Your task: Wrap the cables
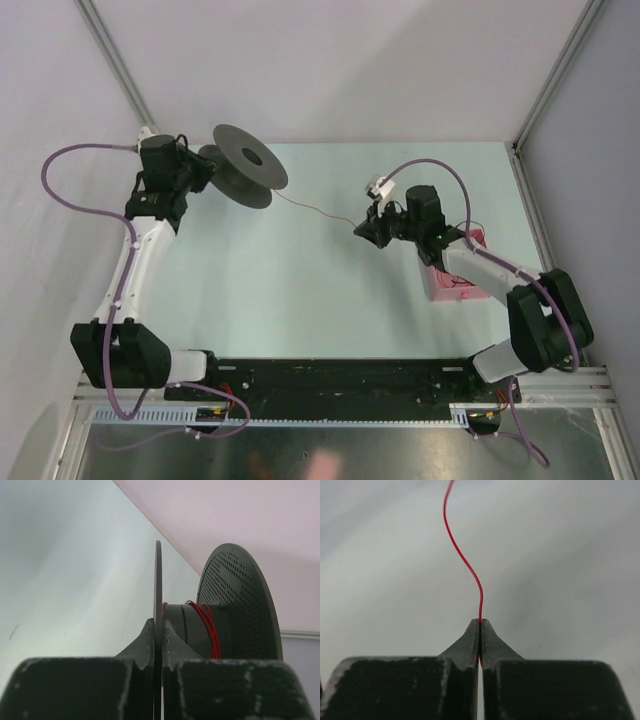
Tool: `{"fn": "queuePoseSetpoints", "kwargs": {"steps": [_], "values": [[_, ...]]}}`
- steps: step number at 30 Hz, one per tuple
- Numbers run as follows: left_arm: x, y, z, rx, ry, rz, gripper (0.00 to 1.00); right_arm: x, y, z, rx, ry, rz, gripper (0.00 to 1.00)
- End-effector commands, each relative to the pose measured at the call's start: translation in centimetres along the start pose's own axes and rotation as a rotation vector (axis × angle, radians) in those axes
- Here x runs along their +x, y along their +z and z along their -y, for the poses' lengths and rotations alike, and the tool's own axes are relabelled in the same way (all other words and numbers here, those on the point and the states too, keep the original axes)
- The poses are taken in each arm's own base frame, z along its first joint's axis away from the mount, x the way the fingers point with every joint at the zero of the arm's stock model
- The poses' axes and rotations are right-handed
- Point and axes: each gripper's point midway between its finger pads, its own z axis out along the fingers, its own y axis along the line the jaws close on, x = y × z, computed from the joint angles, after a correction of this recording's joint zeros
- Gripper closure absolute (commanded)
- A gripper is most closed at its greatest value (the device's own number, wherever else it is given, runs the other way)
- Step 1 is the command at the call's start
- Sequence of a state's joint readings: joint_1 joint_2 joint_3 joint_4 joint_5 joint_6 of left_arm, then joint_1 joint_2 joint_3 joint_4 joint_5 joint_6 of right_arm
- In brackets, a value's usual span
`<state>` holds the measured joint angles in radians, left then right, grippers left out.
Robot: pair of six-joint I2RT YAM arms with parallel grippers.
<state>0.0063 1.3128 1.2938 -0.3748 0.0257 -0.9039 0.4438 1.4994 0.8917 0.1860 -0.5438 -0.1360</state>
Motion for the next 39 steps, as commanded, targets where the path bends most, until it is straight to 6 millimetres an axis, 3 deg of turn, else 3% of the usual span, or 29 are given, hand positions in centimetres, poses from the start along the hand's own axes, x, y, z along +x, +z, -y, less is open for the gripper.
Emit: {"fn": "queuePoseSetpoints", "kwargs": {"steps": [1,5,10,18,25,31,35,39], "values": [[-2.4,0.1,1.5,-0.016,0.08,0.123,1.0,-3.4,-1.6,-5.3,-0.147,-0.199,0.078,1.0],[-0.4,1.1,1.6,-0.027,0.157,0.079,1.0,-4.9,-2.0,-9.9,-0.243,-0.347,0.124,1.0],[3.9,1.5,2.7,-0.006,0.33,0.011,1.0,-8.7,-2.1,-13.3,-0.293,-0.453,0.227,1.0],[10.9,1.5,1.3,0.007,0.506,-0.132,1.0,-17.3,-2.9,-15.1,-0.27,-0.5,0.433,1.0],[15.5,0.8,0.9,0.069,0.639,-0.243,1.0,-20.8,-2.3,-12.8,-0.165,-0.48,0.516,1.0],[18.6,-1.3,2.2,0.288,0.747,-0.338,1.0,-22.2,-1.7,-7.4,-0.045,-0.406,0.529,1.0],[21.2,-3.8,3.6,0.492,0.894,-0.377,1.0,-21.9,-1.3,-4.1,-0.025,-0.329,0.514,1.0],[22.4,-6.3,4.7,0.652,0.965,-0.402,1.0,-20.2,-0.9,-1.8,-0.04,-0.267,0.462,1.0]]}}
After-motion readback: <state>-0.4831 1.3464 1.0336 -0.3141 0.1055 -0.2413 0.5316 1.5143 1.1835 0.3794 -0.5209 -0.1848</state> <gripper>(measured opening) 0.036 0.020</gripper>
